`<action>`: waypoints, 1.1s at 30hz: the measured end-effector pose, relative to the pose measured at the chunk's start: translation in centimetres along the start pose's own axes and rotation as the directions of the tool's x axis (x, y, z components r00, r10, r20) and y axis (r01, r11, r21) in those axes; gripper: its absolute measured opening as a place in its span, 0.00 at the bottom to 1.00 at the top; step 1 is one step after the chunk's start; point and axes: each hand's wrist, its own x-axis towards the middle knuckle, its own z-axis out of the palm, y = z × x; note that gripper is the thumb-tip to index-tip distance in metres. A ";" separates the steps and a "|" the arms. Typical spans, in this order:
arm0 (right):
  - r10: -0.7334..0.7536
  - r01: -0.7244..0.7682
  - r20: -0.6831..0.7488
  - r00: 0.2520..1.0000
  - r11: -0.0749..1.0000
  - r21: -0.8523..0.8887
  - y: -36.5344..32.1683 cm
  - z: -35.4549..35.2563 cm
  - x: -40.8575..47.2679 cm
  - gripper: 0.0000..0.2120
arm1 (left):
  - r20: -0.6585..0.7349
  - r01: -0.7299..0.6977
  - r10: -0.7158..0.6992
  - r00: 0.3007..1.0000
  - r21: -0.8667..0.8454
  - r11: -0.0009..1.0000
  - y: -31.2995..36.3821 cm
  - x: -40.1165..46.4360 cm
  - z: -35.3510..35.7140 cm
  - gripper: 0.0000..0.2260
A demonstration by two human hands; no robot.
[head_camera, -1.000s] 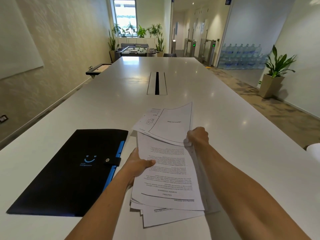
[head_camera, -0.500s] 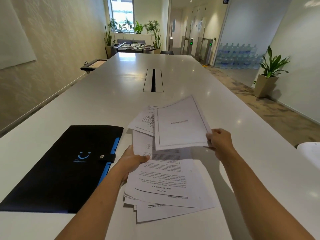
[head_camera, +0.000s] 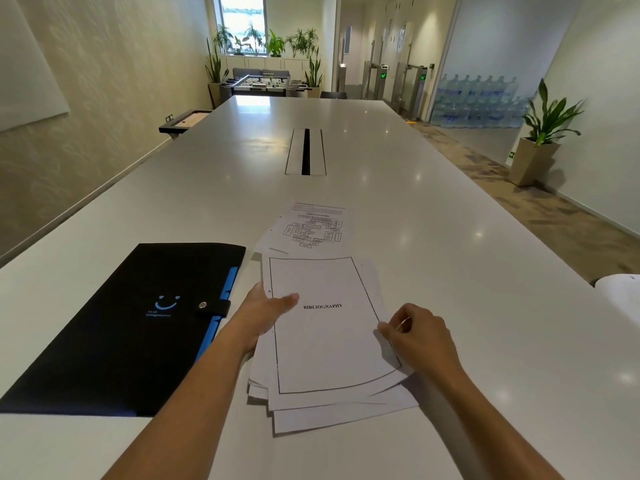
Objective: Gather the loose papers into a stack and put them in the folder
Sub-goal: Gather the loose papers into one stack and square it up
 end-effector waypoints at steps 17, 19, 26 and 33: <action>0.054 -0.051 -0.023 0.998 0.990 0.135 -7.4 2.0 14.7 0.22 | 0.009 -0.086 0.087 0.996 -0.079 0.993 -1.1 0.3 0.1 0.21; 0.092 -0.093 0.012 0.996 0.982 0.162 -7.8 2.6 15.9 0.19 | 0.027 -0.091 0.095 0.995 -0.107 0.990 -1.2 0.4 -0.1 0.24; 0.097 -0.099 0.034 0.995 0.991 0.091 -9.9 3.9 17.9 0.26 | 0.051 -0.130 0.139 0.989 -0.148 0.980 -1.4 0.2 -0.1 0.28; 0.147 -0.163 0.110 0.983 0.976 0.146 -10.1 3.9 19.5 0.27 | 0.040 -0.154 0.163 0.986 -0.164 0.974 -1.7 0.0 -0.3 0.32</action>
